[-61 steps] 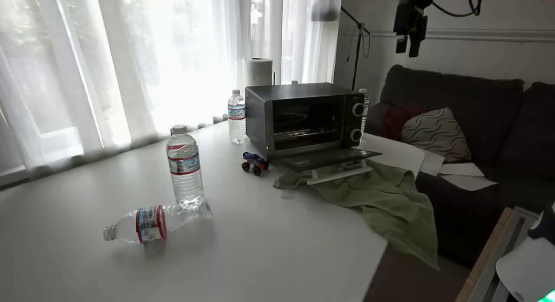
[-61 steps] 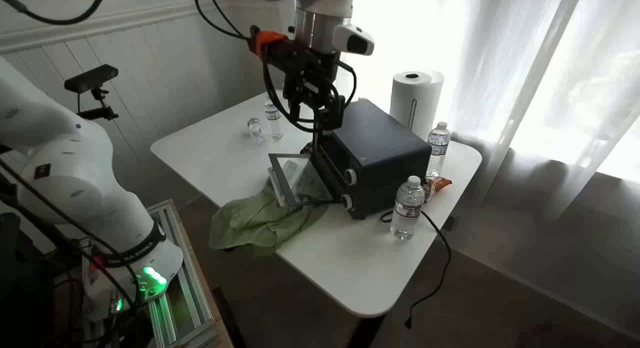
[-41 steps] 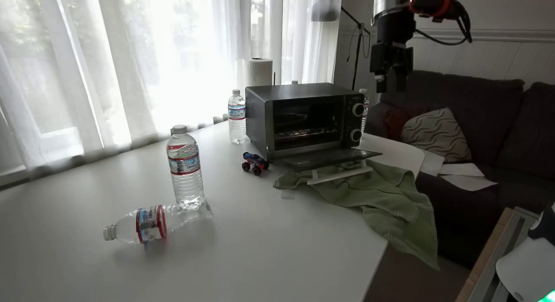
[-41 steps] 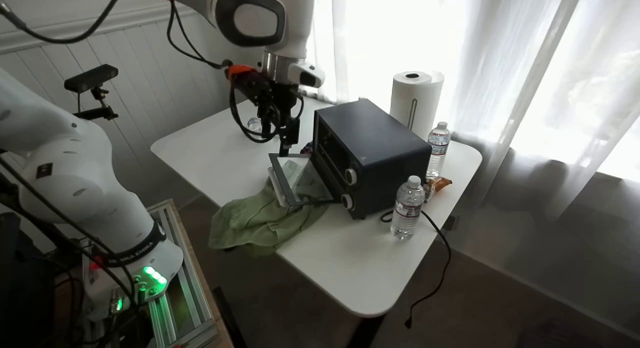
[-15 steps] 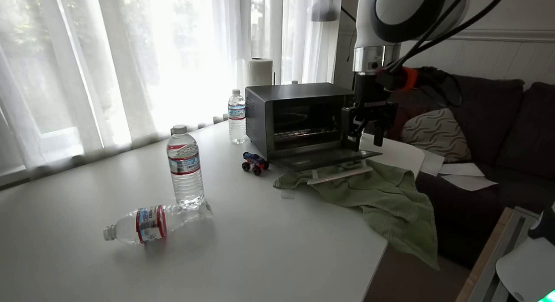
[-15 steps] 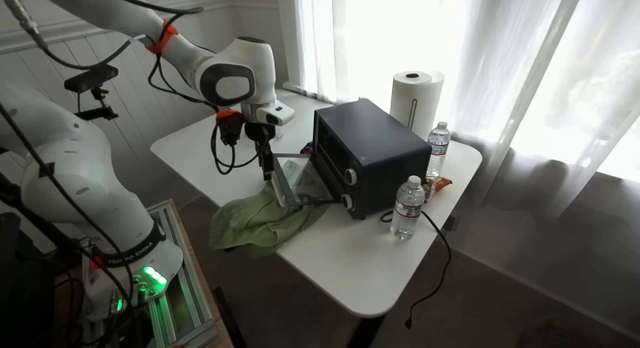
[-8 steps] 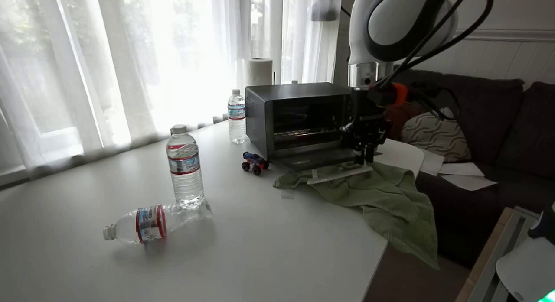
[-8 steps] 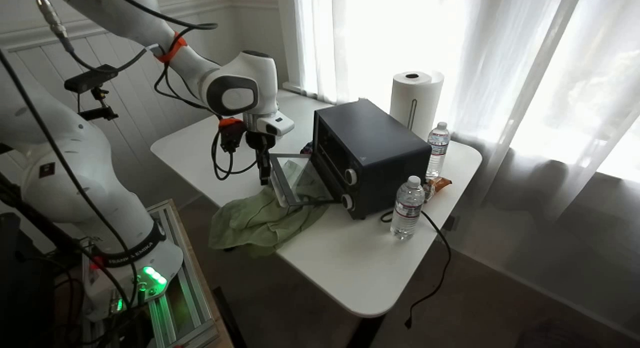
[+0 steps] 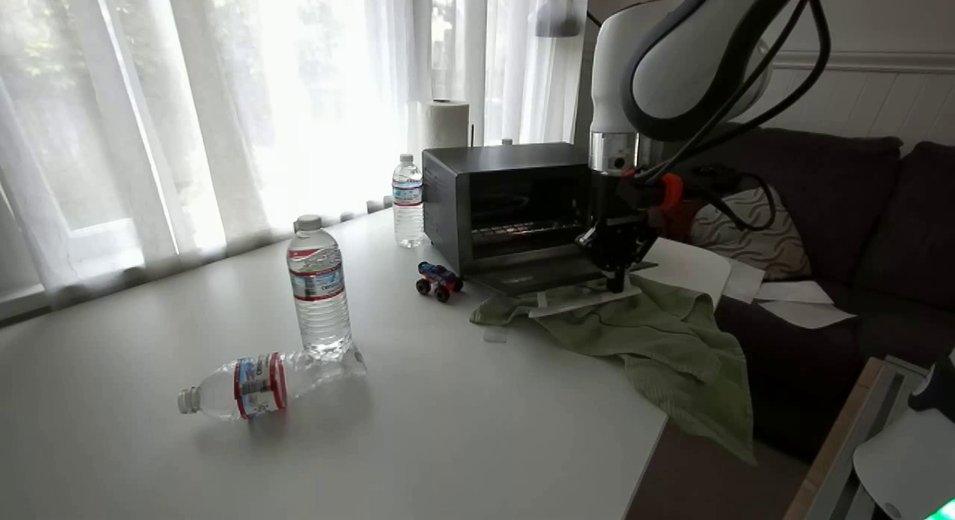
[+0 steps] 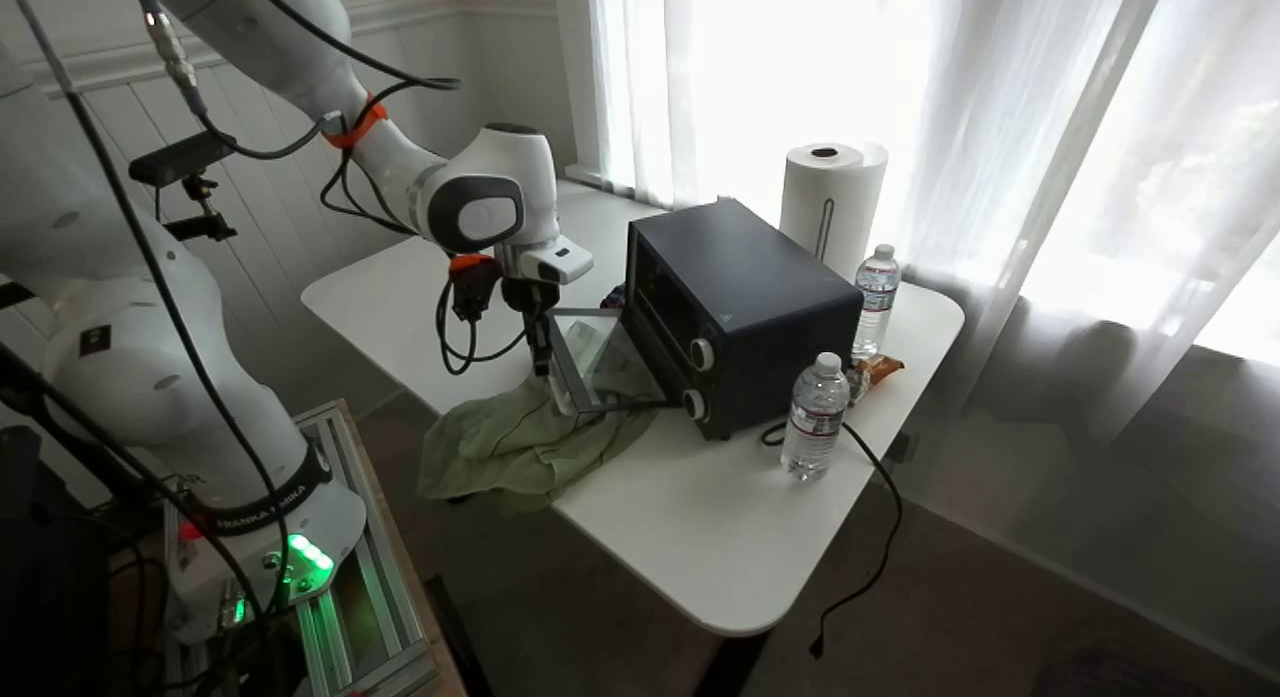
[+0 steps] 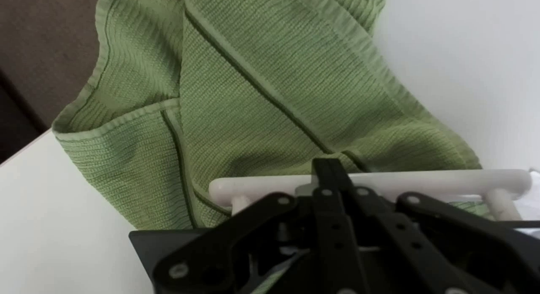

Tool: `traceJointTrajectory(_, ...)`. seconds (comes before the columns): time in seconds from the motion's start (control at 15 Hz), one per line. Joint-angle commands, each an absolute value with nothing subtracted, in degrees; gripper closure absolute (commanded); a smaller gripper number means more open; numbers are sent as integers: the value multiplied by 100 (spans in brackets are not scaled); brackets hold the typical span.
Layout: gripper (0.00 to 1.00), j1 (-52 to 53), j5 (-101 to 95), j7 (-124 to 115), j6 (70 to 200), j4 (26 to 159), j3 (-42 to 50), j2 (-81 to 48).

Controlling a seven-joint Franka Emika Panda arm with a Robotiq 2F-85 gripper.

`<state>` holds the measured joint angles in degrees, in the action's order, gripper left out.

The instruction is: Close the oven door

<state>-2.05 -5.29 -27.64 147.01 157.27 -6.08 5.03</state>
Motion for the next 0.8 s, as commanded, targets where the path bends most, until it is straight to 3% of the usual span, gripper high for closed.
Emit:
traceJointTrajectory(0.0, 100, -175, -1047, -3294, 15013, 15725, -584, 348)
traceJointTrajectory(0.73, 100, -145, -1687, -3897, 15186, 15719, -570, 536)
